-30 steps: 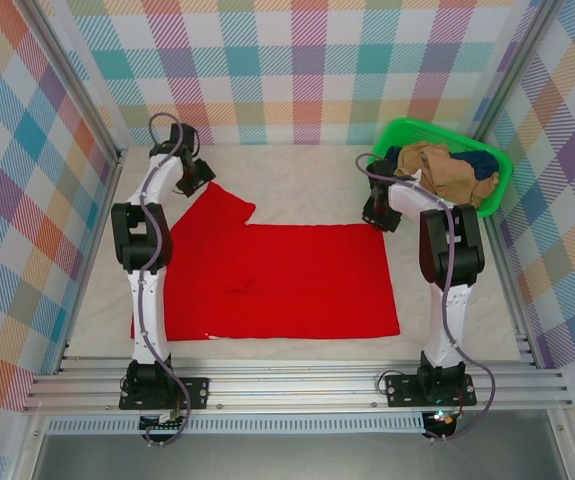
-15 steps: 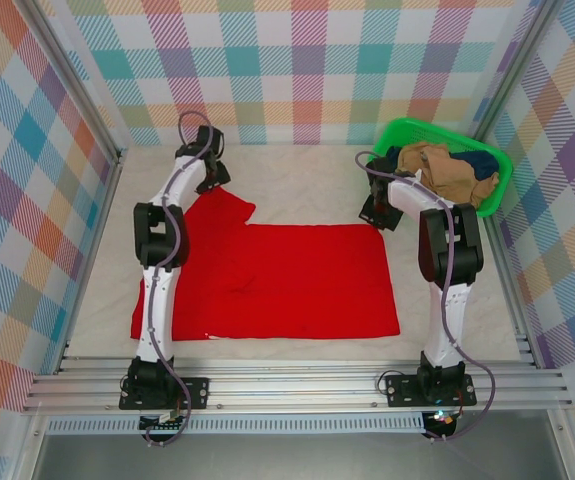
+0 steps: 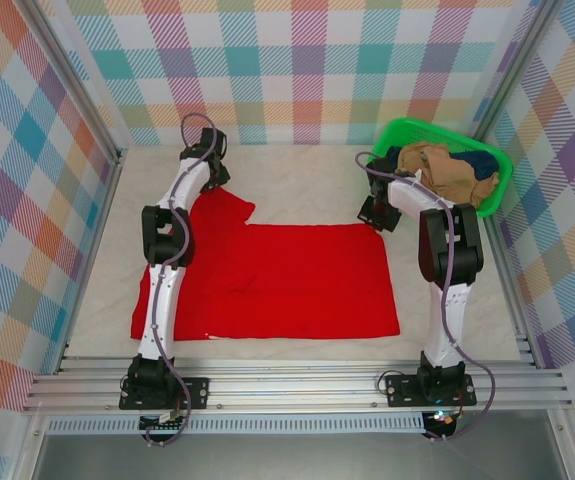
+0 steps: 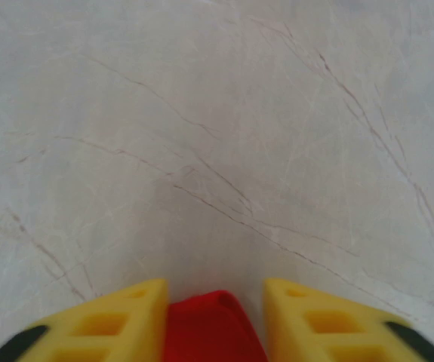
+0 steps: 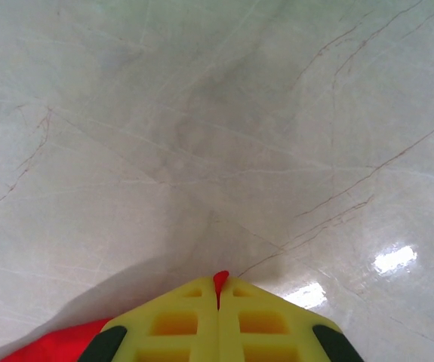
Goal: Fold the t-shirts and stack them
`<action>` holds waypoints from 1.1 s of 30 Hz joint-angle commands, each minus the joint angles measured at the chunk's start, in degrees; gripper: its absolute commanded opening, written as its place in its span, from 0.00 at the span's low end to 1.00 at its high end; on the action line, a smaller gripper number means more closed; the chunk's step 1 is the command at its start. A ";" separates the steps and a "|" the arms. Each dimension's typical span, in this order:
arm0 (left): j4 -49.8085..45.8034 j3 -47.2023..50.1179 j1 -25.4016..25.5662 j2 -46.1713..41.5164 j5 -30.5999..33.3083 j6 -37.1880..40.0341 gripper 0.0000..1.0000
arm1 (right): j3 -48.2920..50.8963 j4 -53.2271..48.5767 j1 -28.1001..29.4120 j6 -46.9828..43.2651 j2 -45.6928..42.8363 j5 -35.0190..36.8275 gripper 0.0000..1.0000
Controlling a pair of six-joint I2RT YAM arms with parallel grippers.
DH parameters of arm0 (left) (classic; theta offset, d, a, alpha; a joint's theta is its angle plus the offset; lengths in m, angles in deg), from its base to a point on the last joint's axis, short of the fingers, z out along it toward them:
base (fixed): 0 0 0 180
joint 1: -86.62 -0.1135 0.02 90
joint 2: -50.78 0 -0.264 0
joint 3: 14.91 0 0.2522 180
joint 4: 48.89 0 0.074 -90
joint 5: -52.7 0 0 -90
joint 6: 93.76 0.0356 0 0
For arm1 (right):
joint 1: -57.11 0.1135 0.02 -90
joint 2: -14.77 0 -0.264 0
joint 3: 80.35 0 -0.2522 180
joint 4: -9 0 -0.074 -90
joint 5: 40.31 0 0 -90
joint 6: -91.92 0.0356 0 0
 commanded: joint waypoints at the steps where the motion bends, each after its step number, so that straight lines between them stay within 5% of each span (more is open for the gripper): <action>1: -1.94 -1.64 -0.42 2.00 -3.20 0.27 0.30 | 0.05 -1.72 0.05 -1.21 -0.98 -0.67 0.00; 3: -2.92 -1.65 -0.33 1.92 -3.16 0.55 0.23 | -0.09 -1.83 0.05 -1.14 -1.06 -0.46 0.00; 6: -4.23 -1.65 -0.22 0.89 -1.94 0.57 0.01 | -0.20 -1.53 0.05 -1.39 -1.37 -0.26 0.00; 14: -10.69 1.56 -0.09 -11.95 1.28 -1.89 0.00 | -0.71 -0.18 0.00 -4.80 -4.36 -1.74 0.00; 26: -7.01 54.16 0.19 -53.38 -1.27 -5.18 0.00 | 7.70 -1.31 0.20 -6.19 -14.25 -3.66 0.00; 33: -12.64 71.59 0.13 -73.01 6.31 -9.53 0.00 | 17.07 -6.40 0.58 -2.08 -21.19 -6.11 0.00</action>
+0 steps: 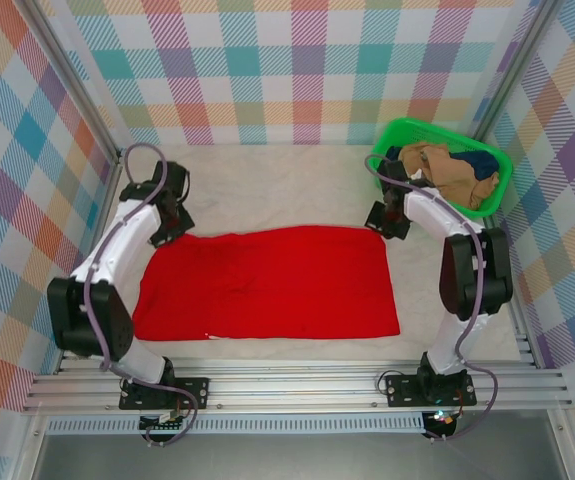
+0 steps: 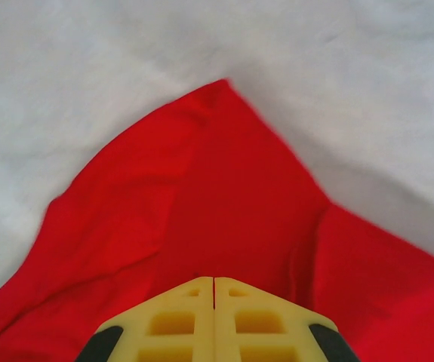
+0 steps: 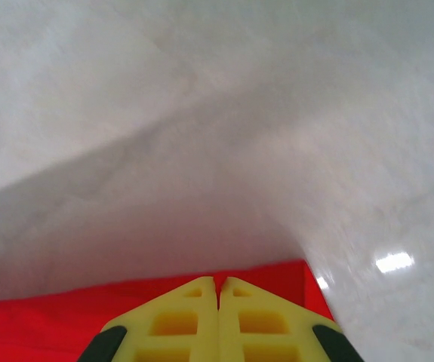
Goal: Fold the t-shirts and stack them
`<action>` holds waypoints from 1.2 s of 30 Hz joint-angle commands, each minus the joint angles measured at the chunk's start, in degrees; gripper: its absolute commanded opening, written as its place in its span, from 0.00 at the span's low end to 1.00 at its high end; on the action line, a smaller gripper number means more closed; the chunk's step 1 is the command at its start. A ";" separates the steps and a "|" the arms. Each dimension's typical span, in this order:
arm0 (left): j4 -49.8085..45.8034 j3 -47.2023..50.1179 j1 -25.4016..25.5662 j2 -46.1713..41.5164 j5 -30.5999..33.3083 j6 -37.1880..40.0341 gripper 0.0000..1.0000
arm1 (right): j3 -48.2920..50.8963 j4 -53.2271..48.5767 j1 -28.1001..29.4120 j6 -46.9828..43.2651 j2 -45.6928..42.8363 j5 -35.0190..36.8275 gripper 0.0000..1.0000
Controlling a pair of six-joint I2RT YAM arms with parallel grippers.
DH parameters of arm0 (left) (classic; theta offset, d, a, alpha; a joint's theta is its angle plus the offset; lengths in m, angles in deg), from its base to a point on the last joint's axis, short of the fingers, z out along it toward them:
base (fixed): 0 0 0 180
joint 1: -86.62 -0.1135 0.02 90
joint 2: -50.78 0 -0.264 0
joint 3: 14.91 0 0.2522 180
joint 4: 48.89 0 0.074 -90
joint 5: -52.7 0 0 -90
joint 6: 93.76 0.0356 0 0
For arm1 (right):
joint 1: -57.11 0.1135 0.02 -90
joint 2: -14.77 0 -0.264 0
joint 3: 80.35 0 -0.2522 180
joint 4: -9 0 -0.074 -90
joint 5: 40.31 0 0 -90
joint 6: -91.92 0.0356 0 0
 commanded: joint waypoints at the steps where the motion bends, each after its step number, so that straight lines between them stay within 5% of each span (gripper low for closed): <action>1: -4.10 5.76 -0.03 -8.59 4.89 -3.57 0.00 | 4.68 -4.68 0.53 2.65 -3.92 -2.50 0.00; 8: -7.25 14.33 -0.08 -18.25 6.53 -7.17 0.00 | 13.19 -5.07 0.63 3.54 -8.31 -0.60 0.00; 28: -7.32 24.42 0.03 -22.29 2.92 -12.06 0.00 | 16.80 -4.42 0.89 1.52 -12.90 2.93 0.00; 32: -7.71 25.88 0.03 -23.69 -0.02 -13.14 0.00 | 20.51 -5.03 0.93 2.81 -17.32 3.23 0.26; 36: -10.46 24.97 0.02 -26.19 1.30 -15.36 0.20 | 23.64 -7.34 0.89 7.25 -22.54 5.69 0.32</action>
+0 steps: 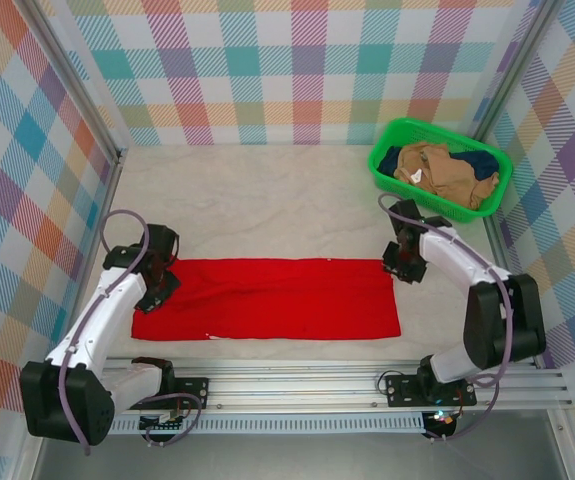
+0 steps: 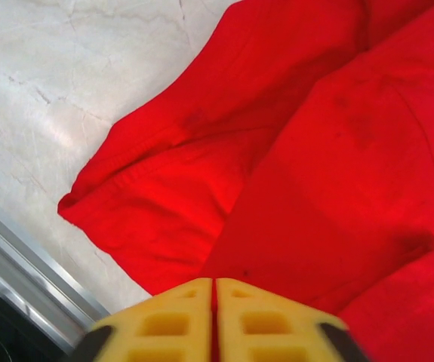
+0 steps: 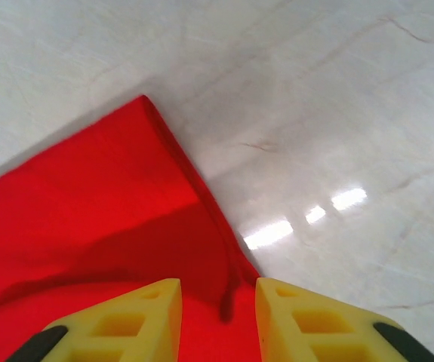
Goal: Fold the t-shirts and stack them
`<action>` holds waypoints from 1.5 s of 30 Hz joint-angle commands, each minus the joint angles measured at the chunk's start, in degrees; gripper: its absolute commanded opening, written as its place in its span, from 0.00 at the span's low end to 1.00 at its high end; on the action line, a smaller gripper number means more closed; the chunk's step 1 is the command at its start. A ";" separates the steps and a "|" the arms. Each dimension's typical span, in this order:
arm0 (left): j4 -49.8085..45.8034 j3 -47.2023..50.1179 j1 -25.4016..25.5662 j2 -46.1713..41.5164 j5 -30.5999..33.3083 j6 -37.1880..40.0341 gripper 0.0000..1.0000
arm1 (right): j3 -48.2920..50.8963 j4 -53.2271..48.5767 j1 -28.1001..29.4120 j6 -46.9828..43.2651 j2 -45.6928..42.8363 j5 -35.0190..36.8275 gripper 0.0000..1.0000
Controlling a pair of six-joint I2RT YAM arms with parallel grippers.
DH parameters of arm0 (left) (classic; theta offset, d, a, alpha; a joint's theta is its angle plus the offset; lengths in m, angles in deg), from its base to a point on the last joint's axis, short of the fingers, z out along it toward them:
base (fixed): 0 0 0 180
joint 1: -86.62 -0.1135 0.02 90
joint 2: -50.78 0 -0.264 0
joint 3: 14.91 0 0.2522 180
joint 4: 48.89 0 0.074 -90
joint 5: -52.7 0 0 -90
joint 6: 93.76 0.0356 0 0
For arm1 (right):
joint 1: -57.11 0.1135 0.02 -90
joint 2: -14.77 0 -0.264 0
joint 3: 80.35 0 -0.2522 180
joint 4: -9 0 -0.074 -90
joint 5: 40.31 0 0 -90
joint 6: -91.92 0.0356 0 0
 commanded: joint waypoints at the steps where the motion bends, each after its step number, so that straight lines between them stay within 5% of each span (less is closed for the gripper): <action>1: -3.73 -0.89 0.01 -3.16 1.12 -2.64 0.22 | 2.26 -3.60 0.21 4.71 -4.14 3.04 0.33; 8: 2.27 -5.12 -0.39 1.15 -1.58 -1.71 0.36 | -1.10 0.57 0.21 6.94 -0.19 -2.31 0.33; 14: 13.87 -7.14 0.40 14.04 -15.81 0.88 0.21 | -6.31 1.01 0.21 8.87 7.42 -6.57 0.29; 20: 20.76 -10.52 7.79 24.12 -23.33 6.31 0.19 | -2.27 1.96 0.30 8.55 9.78 -12.66 0.13; 29: 16.26 -10.04 18.39 31.54 -20.60 10.85 0.21 | 7.60 0.55 0.30 5.99 2.54 -12.59 0.11; 40: 9.16 -8.22 18.64 27.11 -19.44 11.21 0.16 | 3.76 -1.66 0.25 2.97 0.43 -7.29 0.10; 45: 5.51 -16.55 9.65 24.09 -17.85 8.59 0.34 | 1.25 1.73 1.04 0.72 -3.55 -8.91 0.20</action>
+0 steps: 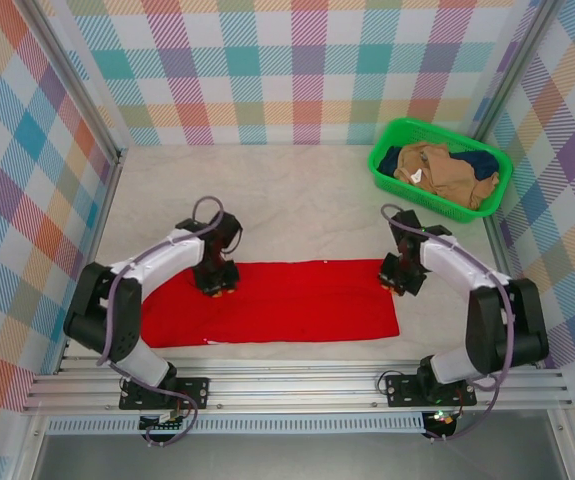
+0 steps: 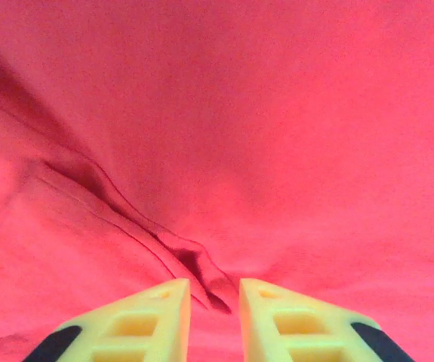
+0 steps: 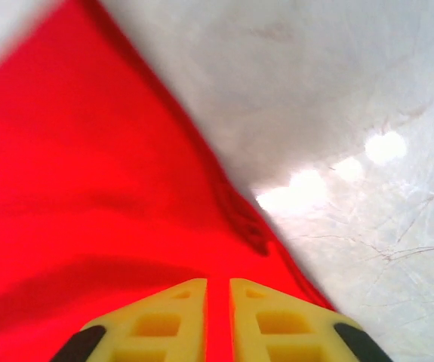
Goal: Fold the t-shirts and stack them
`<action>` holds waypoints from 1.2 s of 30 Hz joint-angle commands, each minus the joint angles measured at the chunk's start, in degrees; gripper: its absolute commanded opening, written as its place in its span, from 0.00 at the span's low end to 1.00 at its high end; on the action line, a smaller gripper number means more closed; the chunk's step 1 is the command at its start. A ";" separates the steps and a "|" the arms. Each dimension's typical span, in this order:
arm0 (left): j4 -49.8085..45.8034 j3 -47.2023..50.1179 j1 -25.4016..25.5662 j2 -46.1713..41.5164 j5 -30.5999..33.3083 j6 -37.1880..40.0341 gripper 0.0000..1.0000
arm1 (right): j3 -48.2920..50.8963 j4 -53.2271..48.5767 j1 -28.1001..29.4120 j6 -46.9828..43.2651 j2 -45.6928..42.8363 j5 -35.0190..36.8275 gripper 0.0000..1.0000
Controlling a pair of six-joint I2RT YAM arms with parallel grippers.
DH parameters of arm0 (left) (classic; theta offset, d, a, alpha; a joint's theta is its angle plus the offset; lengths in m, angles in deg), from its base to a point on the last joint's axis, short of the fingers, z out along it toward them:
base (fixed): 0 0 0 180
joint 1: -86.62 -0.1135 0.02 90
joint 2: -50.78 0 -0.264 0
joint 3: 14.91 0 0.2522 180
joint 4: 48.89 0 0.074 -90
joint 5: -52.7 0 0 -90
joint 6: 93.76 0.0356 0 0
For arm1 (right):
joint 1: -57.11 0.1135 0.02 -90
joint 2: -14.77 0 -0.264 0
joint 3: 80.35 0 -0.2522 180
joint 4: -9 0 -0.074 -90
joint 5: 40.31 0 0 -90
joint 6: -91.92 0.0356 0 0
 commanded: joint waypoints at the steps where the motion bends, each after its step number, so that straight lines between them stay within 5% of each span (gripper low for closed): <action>1: -5.04 -5.13 -9.32 -1.82 2.37 -1.84 0.36 | -2.12 2.30 0.59 -2.53 -0.81 -0.64 0.22; 7: 0.83 -6.27 -29.06 3.18 -0.59 5.24 0.46 | -5.91 9.01 -0.97 -0.43 8.84 -5.47 0.24; 10: 4.93 -6.95 -33.11 5.96 -4.50 9.06 0.48 | -8.63 8.94 -1.26 0.06 13.93 -6.60 0.24; 21: 8.87 -1.52 -33.42 7.01 -2.77 18.26 0.44 | -9.95 8.57 -1.61 0.55 19.98 -6.19 0.25; 25: 7.87 0.01 -33.50 7.27 0.88 18.47 0.32 | -10.89 7.53 -1.70 0.76 21.72 -5.19 0.25; 29: 7.53 1.54 -33.62 4.76 6.00 17.18 0.08 | -12.22 5.95 -1.78 1.05 23.42 -3.57 0.25; 36: 6.02 3.90 -33.58 -0.14 8.12 14.97 0.04 | -13.16 4.40 -1.78 1.38 25.18 -2.58 0.24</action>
